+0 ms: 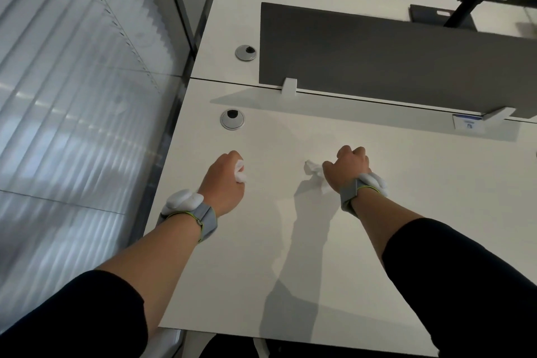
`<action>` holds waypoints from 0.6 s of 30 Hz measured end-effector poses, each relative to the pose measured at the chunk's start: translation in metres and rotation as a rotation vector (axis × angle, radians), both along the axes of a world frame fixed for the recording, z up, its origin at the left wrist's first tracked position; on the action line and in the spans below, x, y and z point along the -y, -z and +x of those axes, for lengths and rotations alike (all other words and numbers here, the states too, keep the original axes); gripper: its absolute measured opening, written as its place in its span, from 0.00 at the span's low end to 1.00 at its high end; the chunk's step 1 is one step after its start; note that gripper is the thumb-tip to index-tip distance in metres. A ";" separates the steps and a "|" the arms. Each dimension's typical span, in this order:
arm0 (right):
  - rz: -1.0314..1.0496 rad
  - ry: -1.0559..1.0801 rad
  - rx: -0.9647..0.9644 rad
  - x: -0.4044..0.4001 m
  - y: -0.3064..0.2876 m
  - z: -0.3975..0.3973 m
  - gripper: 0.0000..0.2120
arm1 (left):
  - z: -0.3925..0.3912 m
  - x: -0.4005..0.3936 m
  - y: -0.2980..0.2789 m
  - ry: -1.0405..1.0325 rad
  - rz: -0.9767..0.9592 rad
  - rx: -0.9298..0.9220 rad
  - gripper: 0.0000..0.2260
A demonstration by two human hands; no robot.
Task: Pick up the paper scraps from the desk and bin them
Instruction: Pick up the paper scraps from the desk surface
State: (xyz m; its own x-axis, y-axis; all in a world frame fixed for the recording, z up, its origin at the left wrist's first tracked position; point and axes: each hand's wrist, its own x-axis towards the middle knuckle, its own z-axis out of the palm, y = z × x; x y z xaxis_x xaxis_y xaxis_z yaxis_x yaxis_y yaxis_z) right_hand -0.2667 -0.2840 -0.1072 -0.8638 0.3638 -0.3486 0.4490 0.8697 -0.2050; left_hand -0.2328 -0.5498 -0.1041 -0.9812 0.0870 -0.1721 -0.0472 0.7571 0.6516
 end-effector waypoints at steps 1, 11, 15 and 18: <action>-0.021 0.050 0.004 0.003 0.002 0.000 0.20 | 0.001 0.001 0.001 0.002 -0.003 0.004 0.09; -0.092 0.426 0.090 0.030 0.014 -0.004 0.46 | 0.014 0.013 0.001 -0.041 0.032 0.131 0.08; -0.142 0.476 0.170 0.034 0.018 -0.006 0.48 | 0.016 0.019 0.007 -0.073 0.001 0.144 0.06; -0.126 0.448 0.188 0.036 0.019 -0.007 0.48 | 0.017 0.020 0.008 -0.082 0.003 0.151 0.07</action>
